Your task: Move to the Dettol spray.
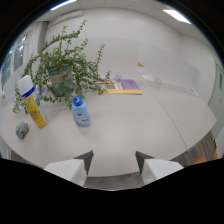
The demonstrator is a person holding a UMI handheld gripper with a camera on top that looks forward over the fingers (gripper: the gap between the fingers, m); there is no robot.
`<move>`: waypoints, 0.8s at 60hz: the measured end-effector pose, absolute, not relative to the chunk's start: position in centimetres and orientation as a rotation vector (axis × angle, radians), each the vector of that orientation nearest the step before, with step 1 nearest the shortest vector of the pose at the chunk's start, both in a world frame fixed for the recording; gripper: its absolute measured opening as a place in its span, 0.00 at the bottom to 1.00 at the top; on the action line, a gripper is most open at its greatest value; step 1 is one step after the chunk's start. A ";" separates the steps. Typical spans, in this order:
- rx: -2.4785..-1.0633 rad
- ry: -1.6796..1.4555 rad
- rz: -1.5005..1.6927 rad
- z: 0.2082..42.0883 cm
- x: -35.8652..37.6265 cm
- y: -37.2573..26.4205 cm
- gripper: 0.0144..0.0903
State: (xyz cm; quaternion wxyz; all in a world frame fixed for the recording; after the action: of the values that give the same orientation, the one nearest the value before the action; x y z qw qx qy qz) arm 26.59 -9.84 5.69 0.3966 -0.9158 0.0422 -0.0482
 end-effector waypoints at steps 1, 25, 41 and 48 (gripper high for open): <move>-2.321 0.107 -0.123 5.7 26.1 -9.9 0.92; -2.327 0.129 -0.110 4.9 10.8 -10.7 0.92; -2.322 0.106 -0.081 4.3 3.7 -10.3 0.93; -2.318 0.094 -0.078 4.2 1.9 -10.1 0.92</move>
State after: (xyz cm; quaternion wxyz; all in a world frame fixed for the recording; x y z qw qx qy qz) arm 1.90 -10.08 4.21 0.3987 -0.9158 0.0371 -0.0307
